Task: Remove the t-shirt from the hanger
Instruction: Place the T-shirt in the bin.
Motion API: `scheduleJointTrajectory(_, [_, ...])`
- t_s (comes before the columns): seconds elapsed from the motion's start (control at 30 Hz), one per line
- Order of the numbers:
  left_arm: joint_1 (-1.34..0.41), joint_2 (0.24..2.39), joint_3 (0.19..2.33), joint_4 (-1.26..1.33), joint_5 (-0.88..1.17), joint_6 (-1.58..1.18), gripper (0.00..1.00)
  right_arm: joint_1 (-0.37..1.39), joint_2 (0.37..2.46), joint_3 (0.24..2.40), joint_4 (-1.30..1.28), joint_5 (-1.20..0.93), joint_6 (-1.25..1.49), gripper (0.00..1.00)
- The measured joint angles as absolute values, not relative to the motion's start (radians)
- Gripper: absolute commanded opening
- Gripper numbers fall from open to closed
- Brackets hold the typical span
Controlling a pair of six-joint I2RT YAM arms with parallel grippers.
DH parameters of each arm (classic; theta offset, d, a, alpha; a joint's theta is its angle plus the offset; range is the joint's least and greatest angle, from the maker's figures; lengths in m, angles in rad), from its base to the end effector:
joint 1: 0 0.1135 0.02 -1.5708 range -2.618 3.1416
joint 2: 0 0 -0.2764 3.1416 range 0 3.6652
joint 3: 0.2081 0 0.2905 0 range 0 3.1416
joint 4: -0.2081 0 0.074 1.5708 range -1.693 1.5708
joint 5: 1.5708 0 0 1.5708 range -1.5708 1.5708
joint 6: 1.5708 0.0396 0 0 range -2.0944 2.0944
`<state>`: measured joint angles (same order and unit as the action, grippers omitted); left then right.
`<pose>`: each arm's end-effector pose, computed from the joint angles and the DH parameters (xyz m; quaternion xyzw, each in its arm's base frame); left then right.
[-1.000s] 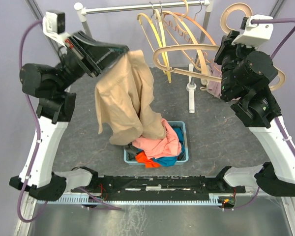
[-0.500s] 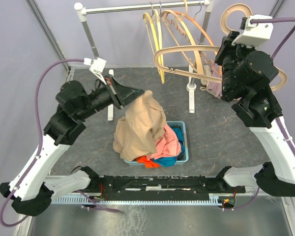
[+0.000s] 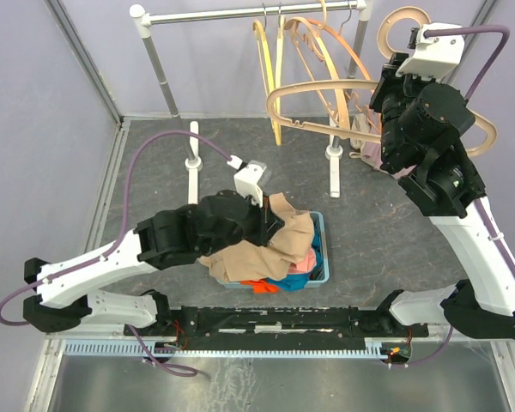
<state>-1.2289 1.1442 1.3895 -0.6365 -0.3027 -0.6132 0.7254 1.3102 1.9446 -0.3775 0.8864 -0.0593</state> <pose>0.1017 -0.2505 0.4497 0.1690 0.8083 -0.3620 0.4324 0.1984 0.1349 0.6225 0.1028 0.6396 -0.0136 0.7617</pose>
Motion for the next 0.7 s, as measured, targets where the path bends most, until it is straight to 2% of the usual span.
scheduleJointTrajectory(0.13, [-1.253, 1.151, 1.336, -0.718, -0.434, -0.641, 0.03, 0.717, 1.310, 1.946, -0.381, 0.875, -0.059, 0.03])
scheduleJointTrajectory(0.3, [-1.254, 1.127, 1.345, -0.693, -0.460, -0.596, 0.03, 0.711, 1.310, 1.950, -0.383, 0.867, -0.055, 0.03])
scheduleJointTrajectory(0.7, [-1.224, 1.156, 1.644, -0.459, -0.133, -0.453, 0.03, 0.709, 1.310, 1.950, -0.416, 0.817, -0.004, 0.02])
